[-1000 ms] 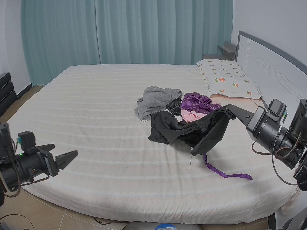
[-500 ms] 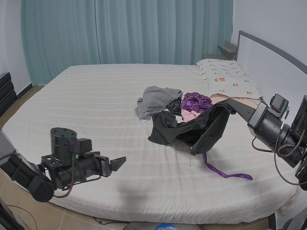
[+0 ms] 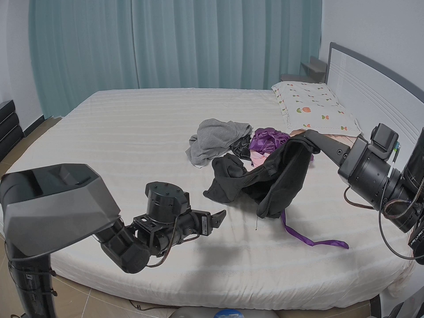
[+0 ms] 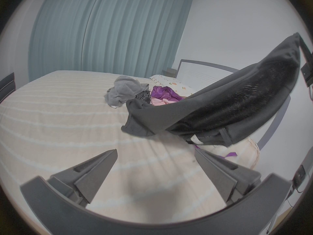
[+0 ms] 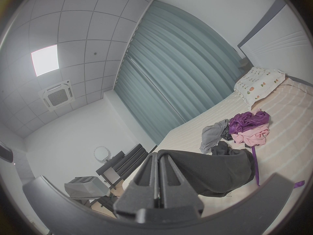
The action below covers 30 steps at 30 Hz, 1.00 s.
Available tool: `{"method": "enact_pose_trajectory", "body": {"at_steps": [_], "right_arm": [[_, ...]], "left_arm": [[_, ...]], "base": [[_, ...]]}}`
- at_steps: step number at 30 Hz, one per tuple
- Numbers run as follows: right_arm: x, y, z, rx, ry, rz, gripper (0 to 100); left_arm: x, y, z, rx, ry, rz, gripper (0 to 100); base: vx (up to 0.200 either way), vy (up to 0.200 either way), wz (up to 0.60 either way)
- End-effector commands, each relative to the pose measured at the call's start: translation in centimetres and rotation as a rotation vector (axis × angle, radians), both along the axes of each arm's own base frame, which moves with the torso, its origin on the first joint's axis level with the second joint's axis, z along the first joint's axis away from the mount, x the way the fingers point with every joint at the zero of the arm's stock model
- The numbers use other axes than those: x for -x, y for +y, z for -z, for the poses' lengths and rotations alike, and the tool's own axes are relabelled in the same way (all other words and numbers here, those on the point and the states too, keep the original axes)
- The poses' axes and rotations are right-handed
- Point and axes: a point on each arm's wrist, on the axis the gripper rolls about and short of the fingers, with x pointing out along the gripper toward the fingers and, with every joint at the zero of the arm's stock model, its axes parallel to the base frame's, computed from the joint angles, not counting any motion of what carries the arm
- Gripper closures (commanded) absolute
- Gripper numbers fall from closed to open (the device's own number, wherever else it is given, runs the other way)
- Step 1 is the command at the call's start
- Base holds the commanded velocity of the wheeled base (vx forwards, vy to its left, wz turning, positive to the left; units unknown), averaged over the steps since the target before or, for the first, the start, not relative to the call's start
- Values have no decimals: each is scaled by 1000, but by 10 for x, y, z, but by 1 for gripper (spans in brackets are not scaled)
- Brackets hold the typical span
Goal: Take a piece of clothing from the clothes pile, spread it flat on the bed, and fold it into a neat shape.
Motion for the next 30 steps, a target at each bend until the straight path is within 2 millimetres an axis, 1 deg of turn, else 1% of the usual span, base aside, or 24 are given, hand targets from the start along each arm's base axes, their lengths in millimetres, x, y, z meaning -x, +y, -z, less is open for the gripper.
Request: {"method": "enact_pose_trajectory", "body": {"at_steps": [1, 5, 12, 15, 20, 21, 22, 23, 25, 28, 30], "right_arm": [[3, 4, -1, 15, -17, -13, 100], [5, 2, -5, 9, -35, -14, 100], [10, -1, -11, -2, -57, -16, 100], [11, -2, -12, -7, -61, -16, 100], [11, -3, -11, -5, -58, -13, 100], [11, -4, -12, -6, -61, -10, 100], [11, -4, -12, -6, -61, -10, 100], [9, -5, -12, -9, -63, -2, 100], [8, -8, -12, -8, -63, 5, 100], [5, -10, -13, -10, -65, 19, 100], [1, -13, -18, -20, -77, 36, 100]], "left_arm": [[-30, -26, 29, 8, -16, 0, 0], [-47, -38, 37, 22, -40, -2, 0], [-65, -49, 45, 29, -54, -3, 0], [-79, -55, 52, 26, -50, -10, 0], [-97, -59, 58, 26, -41, -26, 0], [-104, -60, 60, 31, -50, -34, 0], [-104, -60, 60, 31, -50, -34, 0], [-111, -58, 65, 26, -44, -45, 0], [-114, -57, 72, 10, -20, -51, 0], [-118, -56, 77, 4, -10, -59, 0], [-123, -55, 82, -2, -6, -72, 0]], "base": [[0, 0, 0], [0, 0, 0], [0, 0, 0], [0, 0, 0], [0, 0, 0], [0, 0, 0], [0, 0, 0], [0, 0, 0], [0, 0, 0], [0, 0, 0], [0, 0, 0]]}}
